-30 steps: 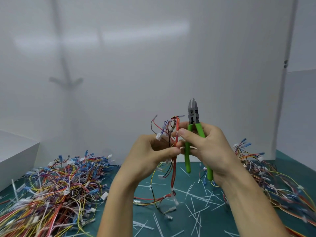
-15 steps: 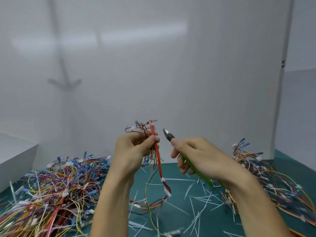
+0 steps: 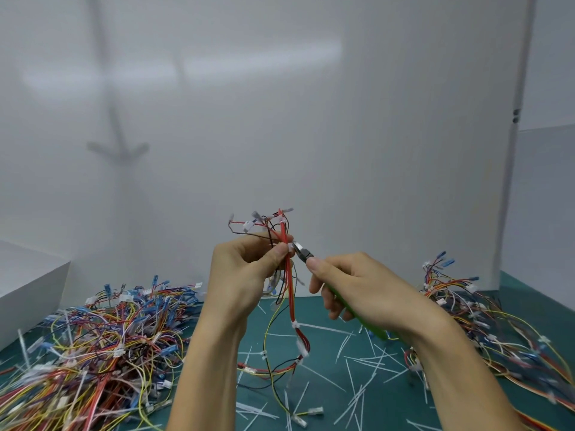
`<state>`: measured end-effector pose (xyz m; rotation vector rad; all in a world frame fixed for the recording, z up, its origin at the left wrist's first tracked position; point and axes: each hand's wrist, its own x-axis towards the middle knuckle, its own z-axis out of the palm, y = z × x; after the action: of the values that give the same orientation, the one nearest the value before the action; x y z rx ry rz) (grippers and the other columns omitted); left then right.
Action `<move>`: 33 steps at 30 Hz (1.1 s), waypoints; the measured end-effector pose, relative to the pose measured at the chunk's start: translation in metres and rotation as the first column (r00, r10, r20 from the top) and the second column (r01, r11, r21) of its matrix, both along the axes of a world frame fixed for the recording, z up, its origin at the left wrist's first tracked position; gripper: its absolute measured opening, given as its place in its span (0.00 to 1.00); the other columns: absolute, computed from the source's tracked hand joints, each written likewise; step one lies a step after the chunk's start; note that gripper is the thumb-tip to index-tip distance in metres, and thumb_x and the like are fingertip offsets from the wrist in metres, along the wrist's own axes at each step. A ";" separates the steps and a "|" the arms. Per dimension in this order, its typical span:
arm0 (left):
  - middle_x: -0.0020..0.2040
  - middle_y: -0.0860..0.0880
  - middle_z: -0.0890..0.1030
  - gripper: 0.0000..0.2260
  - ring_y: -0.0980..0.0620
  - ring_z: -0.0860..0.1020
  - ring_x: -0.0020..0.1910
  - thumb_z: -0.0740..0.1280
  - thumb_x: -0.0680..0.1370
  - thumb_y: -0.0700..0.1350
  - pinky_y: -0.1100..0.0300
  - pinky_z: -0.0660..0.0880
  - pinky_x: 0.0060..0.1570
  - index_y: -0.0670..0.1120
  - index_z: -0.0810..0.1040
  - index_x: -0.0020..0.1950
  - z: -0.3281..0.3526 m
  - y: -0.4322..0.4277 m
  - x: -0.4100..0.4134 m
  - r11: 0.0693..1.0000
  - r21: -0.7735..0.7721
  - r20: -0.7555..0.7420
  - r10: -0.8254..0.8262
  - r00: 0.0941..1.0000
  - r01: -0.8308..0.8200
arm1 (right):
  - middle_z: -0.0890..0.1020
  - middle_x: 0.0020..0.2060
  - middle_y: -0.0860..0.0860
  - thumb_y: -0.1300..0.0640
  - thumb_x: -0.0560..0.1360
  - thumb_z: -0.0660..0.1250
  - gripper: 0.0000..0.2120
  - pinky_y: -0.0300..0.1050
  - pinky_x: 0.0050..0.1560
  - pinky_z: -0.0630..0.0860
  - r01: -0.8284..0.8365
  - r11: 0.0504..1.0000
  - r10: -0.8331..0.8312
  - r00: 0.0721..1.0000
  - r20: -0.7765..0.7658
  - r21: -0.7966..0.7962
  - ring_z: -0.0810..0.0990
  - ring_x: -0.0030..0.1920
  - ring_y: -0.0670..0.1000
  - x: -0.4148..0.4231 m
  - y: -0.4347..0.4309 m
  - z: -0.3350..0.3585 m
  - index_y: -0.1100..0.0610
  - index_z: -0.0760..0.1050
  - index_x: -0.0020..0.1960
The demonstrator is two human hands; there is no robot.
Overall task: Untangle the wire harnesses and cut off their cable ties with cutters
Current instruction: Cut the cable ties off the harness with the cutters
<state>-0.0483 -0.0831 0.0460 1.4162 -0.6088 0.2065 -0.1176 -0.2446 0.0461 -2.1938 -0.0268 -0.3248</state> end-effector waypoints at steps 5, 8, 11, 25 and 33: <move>0.40 0.49 0.87 0.07 0.57 0.84 0.37 0.71 0.75 0.37 0.70 0.77 0.39 0.48 0.85 0.47 0.001 0.000 -0.001 1.000 -0.028 -0.024 -0.015 1.000 0.014 | 0.77 0.28 0.47 0.37 0.79 0.58 0.23 0.45 0.37 0.75 -0.014 1.000 0.014 0.999 0.032 0.001 0.78 0.30 0.46 -0.001 0.000 0.000 0.54 0.79 0.41; 0.40 0.49 0.87 0.07 0.57 0.84 0.38 0.71 0.74 0.37 0.70 0.77 0.39 0.47 0.86 0.48 0.002 0.001 -0.001 0.999 -0.043 -0.029 -0.027 0.999 0.025 | 0.74 0.26 0.46 0.37 0.79 0.59 0.23 0.44 0.34 0.72 -0.011 1.000 0.011 0.999 0.053 0.006 0.74 0.29 0.46 -0.001 0.000 0.002 0.54 0.79 0.39; 0.41 0.49 0.87 0.07 0.56 0.84 0.39 0.72 0.74 0.38 0.70 0.77 0.39 0.48 0.86 0.48 0.002 0.002 0.000 0.999 -0.031 -0.029 -0.029 0.999 0.028 | 0.74 0.26 0.46 0.37 0.78 0.59 0.24 0.45 0.34 0.71 -0.002 1.000 0.004 0.997 0.073 -0.027 0.71 0.28 0.45 -0.002 0.000 0.003 0.55 0.79 0.39; 0.40 0.46 0.87 0.03 0.54 0.83 0.34 0.73 0.74 0.41 0.63 0.81 0.37 0.48 0.86 0.43 -0.002 0.008 0.006 0.998 -0.031 -0.123 0.054 0.991 -0.058 | 0.76 0.27 0.47 0.34 0.71 0.66 0.26 0.49 0.35 0.72 0.064 0.988 -0.083 0.988 0.133 0.139 0.72 0.29 0.49 0.000 0.000 0.003 0.59 0.80 0.43; 0.45 0.49 0.86 0.21 0.48 0.85 0.39 0.73 0.74 0.42 0.61 0.81 0.36 0.53 0.76 0.65 0.002 0.010 0.002 0.995 0.036 -0.186 -0.083 0.979 0.091 | 0.80 0.34 0.45 0.47 0.72 0.74 0.08 0.44 0.39 0.75 0.104 0.994 -0.102 0.986 0.134 -0.015 0.75 0.33 0.44 0.000 -0.002 0.000 0.51 0.80 0.45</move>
<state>-0.0459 -0.0735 0.0477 1.4293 -0.5241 -0.0081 -0.1176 -0.2461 0.0466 -2.1959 0.0094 -0.5315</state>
